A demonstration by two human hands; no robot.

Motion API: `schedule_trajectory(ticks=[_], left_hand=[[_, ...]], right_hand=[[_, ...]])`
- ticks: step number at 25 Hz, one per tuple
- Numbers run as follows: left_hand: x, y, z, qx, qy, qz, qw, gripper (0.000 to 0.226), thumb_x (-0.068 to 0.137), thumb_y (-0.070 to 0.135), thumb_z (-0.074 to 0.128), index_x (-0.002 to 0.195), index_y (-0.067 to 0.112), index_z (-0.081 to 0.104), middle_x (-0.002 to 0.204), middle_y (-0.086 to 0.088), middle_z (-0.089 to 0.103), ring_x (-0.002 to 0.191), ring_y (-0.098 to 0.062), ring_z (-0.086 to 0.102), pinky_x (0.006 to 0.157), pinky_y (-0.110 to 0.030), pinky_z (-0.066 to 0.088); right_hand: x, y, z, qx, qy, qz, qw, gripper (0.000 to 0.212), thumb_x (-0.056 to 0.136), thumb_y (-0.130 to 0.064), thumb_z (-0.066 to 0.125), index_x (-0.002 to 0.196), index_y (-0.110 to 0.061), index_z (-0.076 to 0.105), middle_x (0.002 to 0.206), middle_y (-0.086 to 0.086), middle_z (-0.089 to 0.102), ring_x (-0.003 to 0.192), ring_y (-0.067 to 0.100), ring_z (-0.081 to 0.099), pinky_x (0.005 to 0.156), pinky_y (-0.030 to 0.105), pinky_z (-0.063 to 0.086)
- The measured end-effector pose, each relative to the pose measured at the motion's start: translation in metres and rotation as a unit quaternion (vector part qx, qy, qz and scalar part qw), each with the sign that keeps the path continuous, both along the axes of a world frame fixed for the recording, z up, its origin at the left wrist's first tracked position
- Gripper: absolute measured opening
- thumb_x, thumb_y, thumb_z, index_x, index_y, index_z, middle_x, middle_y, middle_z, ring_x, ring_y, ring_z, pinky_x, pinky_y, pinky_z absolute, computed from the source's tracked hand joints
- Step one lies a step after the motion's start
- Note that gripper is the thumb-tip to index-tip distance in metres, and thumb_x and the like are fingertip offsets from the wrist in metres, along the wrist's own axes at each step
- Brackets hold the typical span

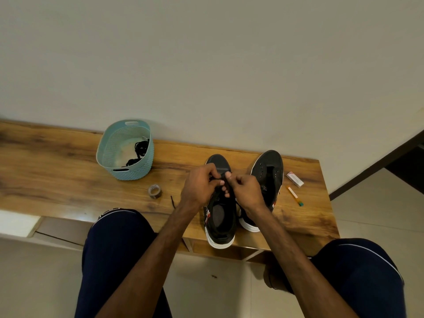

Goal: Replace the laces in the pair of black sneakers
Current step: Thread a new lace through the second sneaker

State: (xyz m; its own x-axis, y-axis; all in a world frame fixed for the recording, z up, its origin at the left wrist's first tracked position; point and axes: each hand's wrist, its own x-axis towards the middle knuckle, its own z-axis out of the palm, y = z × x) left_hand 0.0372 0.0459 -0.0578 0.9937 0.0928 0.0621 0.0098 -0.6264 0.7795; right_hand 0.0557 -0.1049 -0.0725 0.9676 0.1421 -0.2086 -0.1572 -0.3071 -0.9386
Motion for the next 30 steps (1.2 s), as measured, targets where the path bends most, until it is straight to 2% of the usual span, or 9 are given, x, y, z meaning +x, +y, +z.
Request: schedule_trajectory(ticks=[4,9,12,16,19,22,25,27,30], left_hand=[[0.003,0.002,-0.005,-0.052,0.019,0.032,0.998,0.016,0.080,0.016,0.078,0.077,0.018,0.063,0.079,0.002,0.070,0.076,-0.014,0.068,0.069,-0.044,0.058],[0.003,0.000,-0.007,-0.078,0.037,0.064,0.994,0.020,0.079,0.020,0.080,0.074,0.025,0.062,0.077,0.005,0.071,0.074,-0.014,0.070,0.068,-0.046,0.060],[0.002,-0.002,-0.004,-0.135,0.046,0.094,0.985,0.016,0.079,0.017,0.080,0.076,0.016,0.064,0.076,-0.001,0.072,0.073,-0.018,0.071,0.069,-0.042,0.061],[0.000,-0.006,0.009,-0.304,0.124,0.152,0.932,0.013,0.084,0.007,0.075,0.079,0.003,0.064,0.073,-0.007,0.063,0.058,-0.011,0.059,0.050,-0.021,0.047],[-0.001,-0.004,0.015,-0.382,0.219,0.155,0.885,0.013,0.088,0.012,0.071,0.078,0.012,0.063,0.071,-0.005,0.055,0.056,-0.008,0.047,0.056,-0.024,0.043],[-0.001,0.004,0.010,-0.379,0.281,0.126,0.873,0.012,0.088,0.025,0.073,0.091,0.015,0.068,0.078,0.002,0.063,0.075,-0.011,0.057,0.070,-0.030,0.050],[-0.001,0.016,0.003,-0.402,0.279,0.147,0.860,0.018,0.090,0.032,0.070,0.100,0.017,0.069,0.086,0.006,0.071,0.085,-0.011,0.060,0.080,-0.037,0.051],[0.000,0.026,-0.009,-0.379,0.218,0.213,0.874,0.009,0.090,0.026,0.070,0.090,0.017,0.067,0.079,0.008,0.073,0.077,-0.010,0.060,0.077,-0.037,0.047],[0.000,0.038,-0.029,-0.217,0.117,0.259,0.934,0.018,0.084,0.017,0.076,0.070,0.020,0.065,0.063,0.008,0.071,0.070,-0.014,0.071,0.074,-0.041,0.056]], right_hand=[[0.001,-0.006,0.000,-0.057,-0.020,0.094,0.994,0.011,0.091,-0.019,0.070,0.099,-0.016,0.076,0.090,0.000,0.075,0.086,0.014,0.071,0.081,0.036,0.059],[-0.001,0.001,0.004,-0.119,-0.063,0.062,0.989,0.012,0.092,-0.021,0.069,0.088,-0.012,0.075,0.077,0.000,0.073,0.072,0.012,0.069,0.077,0.040,0.059],[0.000,0.001,0.005,-0.147,-0.089,0.041,0.984,0.018,0.090,-0.029,0.072,0.087,-0.011,0.074,0.075,0.000,0.073,0.069,0.013,0.070,0.072,0.038,0.059],[-0.006,-0.001,0.011,-0.088,-0.147,0.049,0.984,0.029,0.086,-0.020,0.076,0.108,-0.021,0.058,0.089,-0.004,0.069,0.079,0.007,0.068,0.068,0.023,0.057],[-0.009,0.001,0.009,-0.125,-0.243,0.077,0.959,0.025,0.086,-0.014,0.075,0.107,-0.017,0.060,0.097,-0.005,0.067,0.088,0.006,0.063,0.075,0.018,0.052],[-0.010,0.003,0.007,-0.128,-0.256,0.048,0.957,0.004,0.095,-0.016,0.065,0.098,-0.015,0.064,0.091,-0.006,0.067,0.081,0.003,0.062,0.070,0.022,0.054],[-0.013,0.000,0.016,-0.197,-0.234,0.030,0.952,0.007,0.100,-0.025,0.056,0.096,-0.020,0.059,0.088,-0.007,0.065,0.078,0.007,0.062,0.066,0.028,0.053],[-0.013,-0.015,0.024,-0.278,-0.206,0.025,0.938,0.010,0.100,-0.029,0.055,0.098,-0.020,0.059,0.088,-0.007,0.064,0.079,0.010,0.060,0.066,0.030,0.049],[-0.012,-0.050,0.037,-0.386,-0.097,0.055,0.916,0.013,0.098,-0.035,0.058,0.101,-0.023,0.062,0.091,-0.007,0.065,0.085,0.012,0.062,0.071,0.034,0.053]])
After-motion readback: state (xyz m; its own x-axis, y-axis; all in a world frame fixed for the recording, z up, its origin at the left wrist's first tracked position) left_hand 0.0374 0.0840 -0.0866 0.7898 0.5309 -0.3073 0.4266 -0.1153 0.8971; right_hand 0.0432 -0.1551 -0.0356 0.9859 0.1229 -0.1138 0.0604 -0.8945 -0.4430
